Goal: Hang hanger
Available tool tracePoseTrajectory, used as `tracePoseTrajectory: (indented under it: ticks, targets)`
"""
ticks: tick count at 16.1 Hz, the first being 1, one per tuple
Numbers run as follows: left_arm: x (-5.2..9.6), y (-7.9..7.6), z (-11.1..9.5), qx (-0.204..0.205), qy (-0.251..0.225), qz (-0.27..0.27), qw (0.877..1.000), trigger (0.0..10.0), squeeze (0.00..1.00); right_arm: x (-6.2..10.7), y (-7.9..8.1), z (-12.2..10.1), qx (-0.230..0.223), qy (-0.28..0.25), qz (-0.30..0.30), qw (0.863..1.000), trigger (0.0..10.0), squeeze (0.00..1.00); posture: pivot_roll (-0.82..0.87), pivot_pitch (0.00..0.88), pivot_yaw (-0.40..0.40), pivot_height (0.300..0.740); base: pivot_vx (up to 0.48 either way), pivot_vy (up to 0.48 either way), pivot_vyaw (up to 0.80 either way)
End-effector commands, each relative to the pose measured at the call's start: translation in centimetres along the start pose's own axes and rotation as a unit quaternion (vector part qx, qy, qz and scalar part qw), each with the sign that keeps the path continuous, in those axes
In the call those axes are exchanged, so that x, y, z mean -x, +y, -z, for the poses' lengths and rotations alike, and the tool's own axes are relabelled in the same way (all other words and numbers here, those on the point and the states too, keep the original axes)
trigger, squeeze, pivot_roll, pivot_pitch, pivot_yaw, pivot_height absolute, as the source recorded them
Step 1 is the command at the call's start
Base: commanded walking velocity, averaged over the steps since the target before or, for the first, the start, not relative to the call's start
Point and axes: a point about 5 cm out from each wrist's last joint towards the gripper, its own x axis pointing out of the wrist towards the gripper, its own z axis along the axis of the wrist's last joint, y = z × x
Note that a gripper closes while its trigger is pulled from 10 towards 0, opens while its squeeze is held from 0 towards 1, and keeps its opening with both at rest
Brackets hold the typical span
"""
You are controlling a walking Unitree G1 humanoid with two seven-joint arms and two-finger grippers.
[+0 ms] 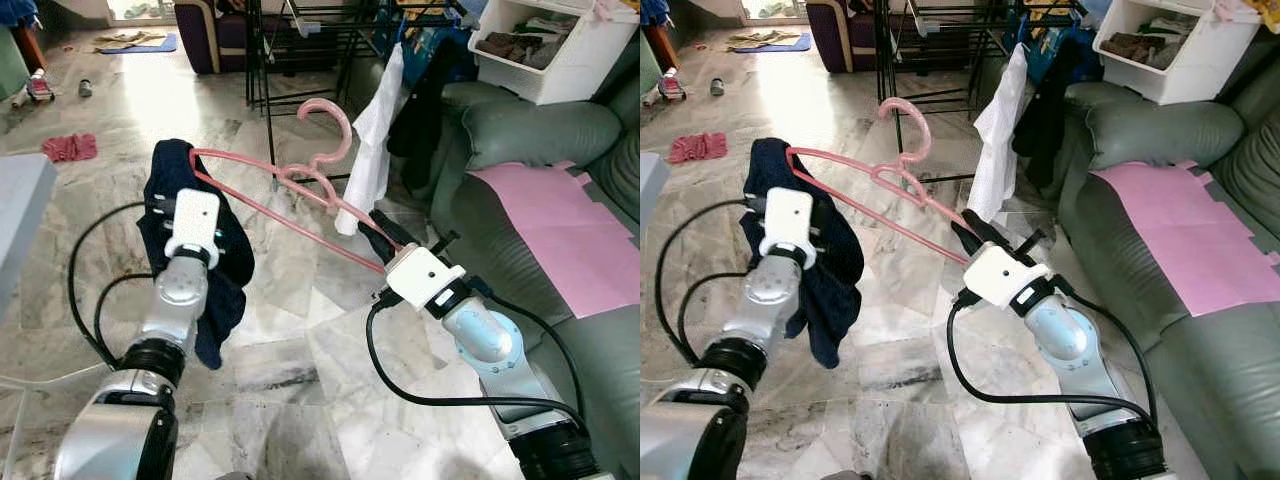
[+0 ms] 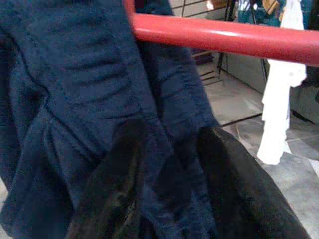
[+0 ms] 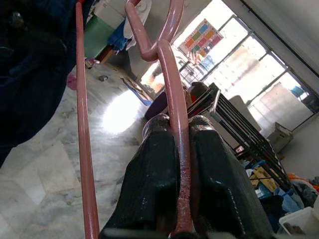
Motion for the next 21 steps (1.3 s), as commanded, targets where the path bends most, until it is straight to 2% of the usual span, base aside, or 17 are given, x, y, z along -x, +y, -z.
tracePoseTrajectory:
  ticks: [1,16,17,19,20,21]
  targets:
    - [-0.2,0.3,-0.1,-0.003,0.0,-0.006,1.0,0.0,0.0,-0.1,-0.7,-1.1,0.002,-0.026,0.013,1.0,10.0,0.0,-0.01,0.041,-0.051,0.74,0.0,0.0,0.0]
    - [0.0,1.2,0.0,-0.01,-0.009,-0.03,0.999,0.0,0.0,-0.2,-0.4,-0.8,0.007,-0.023,0.015,1.0,10.0,0.0,0.0,0.046,-0.046,0.74,0.0,0.0,0.0]
    - [0.2,1.6,-0.2,-0.008,-0.018,-0.045,0.999,0.0,0.0,-0.2,-0.4,-0.6,0.009,-0.018,0.018,1.0,10.0,0.0,0.0,0.046,-0.046,0.74,0.0,0.0,0.0]
    - [0.6,1.2,-0.4,0.013,-0.027,-0.052,0.998,0.0,0.0,-0.2,-0.3,-0.3,0.013,-0.012,0.021,1.0,10.0,0.0,0.01,0.046,-0.047,0.74,0.0,0.0,0.0]
    - [1.0,0.6,-0.5,0.024,-0.034,-0.044,0.998,10.0,0.38,-0.2,-0.3,-0.2,0.016,-0.01,0.023,1.0,10.0,0.0,0.01,0.047,-0.047,0.74,0.0,0.0,0.0]
    - [1.9,-0.6,-0.5,0.044,-0.041,-0.031,0.998,10.0,1.0,-0.3,-0.2,-0.1,0.016,-0.007,0.027,0.999,10.0,0.0,0.02,0.046,-0.049,0.74,0.0,0.0,0.0]
